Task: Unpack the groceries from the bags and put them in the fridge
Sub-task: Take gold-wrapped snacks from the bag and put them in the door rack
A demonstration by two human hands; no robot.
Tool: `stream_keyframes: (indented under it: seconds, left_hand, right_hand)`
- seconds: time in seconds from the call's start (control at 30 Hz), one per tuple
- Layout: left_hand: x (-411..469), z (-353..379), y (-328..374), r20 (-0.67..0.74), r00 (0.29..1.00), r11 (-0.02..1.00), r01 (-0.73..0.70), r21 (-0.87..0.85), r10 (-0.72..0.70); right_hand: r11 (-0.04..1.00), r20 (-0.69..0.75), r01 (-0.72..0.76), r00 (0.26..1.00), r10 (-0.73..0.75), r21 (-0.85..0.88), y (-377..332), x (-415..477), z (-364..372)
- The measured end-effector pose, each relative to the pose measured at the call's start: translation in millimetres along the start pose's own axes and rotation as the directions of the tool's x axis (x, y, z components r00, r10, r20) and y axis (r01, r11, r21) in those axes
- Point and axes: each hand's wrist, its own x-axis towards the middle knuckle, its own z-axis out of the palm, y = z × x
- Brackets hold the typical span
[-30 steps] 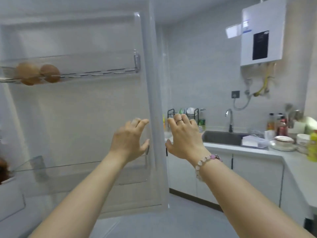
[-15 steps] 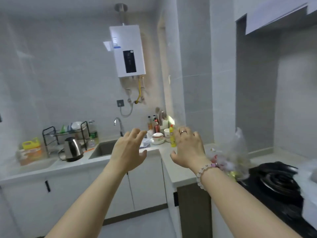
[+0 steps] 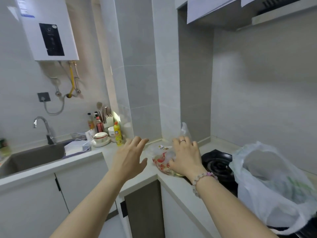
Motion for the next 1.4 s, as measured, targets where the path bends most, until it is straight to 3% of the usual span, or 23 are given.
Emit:
stream_keyframes:
  seconds: [0.37, 0.5, 0.57, 0.73, 0.87, 1.0, 1.13, 1.4]
  left_hand:
    - [107, 110, -98, 0.007, 0.996, 0.991, -0.093, -0.099, 0.094]
    - [148, 158, -131, 0.045, 0.997, 0.988, -0.05, -0.147, 0.057]
    - [160, 185, -127, 0.09, 0.994, 0.979, -0.036, -0.202, 0.056]
    - [183, 252, -83, 0.189, 0.96, 0.935, -0.138, -0.326, 0.208]
    - [191, 304, -68, 0.258, 0.938, 0.899, -0.104, -0.425, 0.231]
    - [198, 343, -66, 0.235, 0.947, 0.867, -0.079, -0.491, 0.219]
    - [208, 370, -58, 0.293, 0.931, 0.858, -0.039, -0.511, 0.217]
    - [247, 418, -71, 0.378, 0.924, 0.821, 0.175, -0.543, 0.054]
  right_hand:
    - [0.987, 0.055, -0.11, 0.992, 0.117, -0.12, -4, 118, 74]
    - [0.976, 0.04, -0.169, 0.984, 0.176, -0.139, -1, 153, 94]
    - [0.975, 0.06, -0.166, 0.982, 0.177, -0.15, 5, 162, 105]
    - [0.972, 0.063, -0.195, 0.977, 0.205, -0.134, 21, 186, 124]
    - [0.982, 0.054, -0.133, 0.988, 0.141, -0.133, 29, 220, 140]
    - [0.986, 0.233, -0.128, 0.961, 0.149, -0.104, 34, 260, 164]
    - [0.984, 0.487, -0.1, 0.858, 0.161, -0.15, 43, 283, 201]
    - [0.985, 0.648, -0.131, 0.741, 0.175, -0.116, 81, 291, 245]
